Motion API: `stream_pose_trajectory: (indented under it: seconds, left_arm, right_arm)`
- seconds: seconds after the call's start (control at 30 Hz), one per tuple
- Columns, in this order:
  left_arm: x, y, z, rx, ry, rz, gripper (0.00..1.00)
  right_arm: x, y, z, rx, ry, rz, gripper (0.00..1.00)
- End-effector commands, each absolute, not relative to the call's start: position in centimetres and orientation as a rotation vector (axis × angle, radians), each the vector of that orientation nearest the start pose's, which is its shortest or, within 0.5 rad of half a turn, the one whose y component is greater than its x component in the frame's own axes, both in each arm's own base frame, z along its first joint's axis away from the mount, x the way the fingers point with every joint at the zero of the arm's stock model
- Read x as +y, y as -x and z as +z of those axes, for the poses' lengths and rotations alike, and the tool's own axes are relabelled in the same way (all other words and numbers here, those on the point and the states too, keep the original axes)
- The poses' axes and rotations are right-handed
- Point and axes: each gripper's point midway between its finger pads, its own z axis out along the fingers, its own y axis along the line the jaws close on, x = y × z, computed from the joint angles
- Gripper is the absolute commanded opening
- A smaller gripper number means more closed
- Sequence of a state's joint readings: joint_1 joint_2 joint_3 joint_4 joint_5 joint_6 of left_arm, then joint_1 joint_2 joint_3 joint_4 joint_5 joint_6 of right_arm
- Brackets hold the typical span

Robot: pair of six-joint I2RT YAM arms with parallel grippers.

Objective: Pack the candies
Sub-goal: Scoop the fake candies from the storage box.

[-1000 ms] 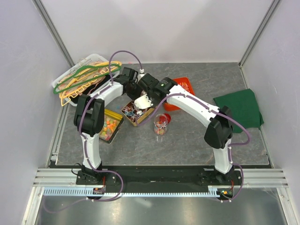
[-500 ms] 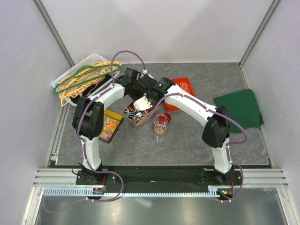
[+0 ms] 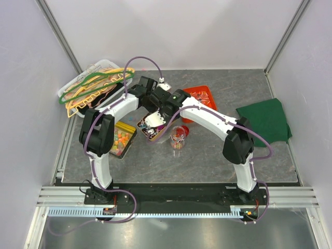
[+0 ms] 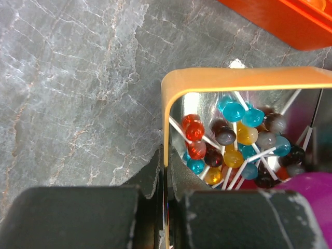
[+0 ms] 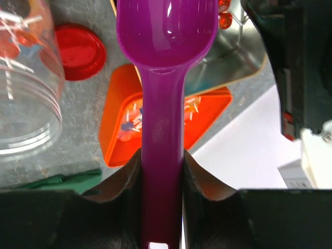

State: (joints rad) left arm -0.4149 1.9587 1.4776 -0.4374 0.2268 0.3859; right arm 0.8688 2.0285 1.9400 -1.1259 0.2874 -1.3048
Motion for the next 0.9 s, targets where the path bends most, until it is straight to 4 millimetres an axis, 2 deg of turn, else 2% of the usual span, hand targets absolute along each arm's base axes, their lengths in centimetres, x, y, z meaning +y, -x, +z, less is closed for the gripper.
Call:
stream_pose_trajectory:
  seconds: [0.0, 0.1, 0.43, 0.63, 0.87]
  left_arm:
    - [-23.4, -43.9, 13.4, 2.096, -0.997, -0.350, 0.02]
    - [-23.4, -43.6, 13.4, 2.092, -1.000, -0.361, 0.02]
    - [-23.4, -42.8, 12.5, 2.108, -1.015, -0.379, 0.02]
    - [-23.2, -42.2, 12.3, 2.116, -1.021, -0.390, 0.02]
    - [-23.1, -40.6, 10.5, 2.158, -1.058, -0.435, 0.02]
  right_arm:
    - [29.1, -34.4, 12.9, 1.409, 2.551, -0.384, 0.00]
    - [29.5, -34.0, 11.5, 1.419, 2.555, -0.340, 0.00]
    - [30.8, -34.4, 10.6, 1.430, 2.526, -0.288, 0.00]
    - [30.7, -34.5, 9.8, 1.479, 2.508, -0.223, 0.00]
    - [30.1, -34.6, 9.1, 1.564, 2.457, -0.073, 0.00]
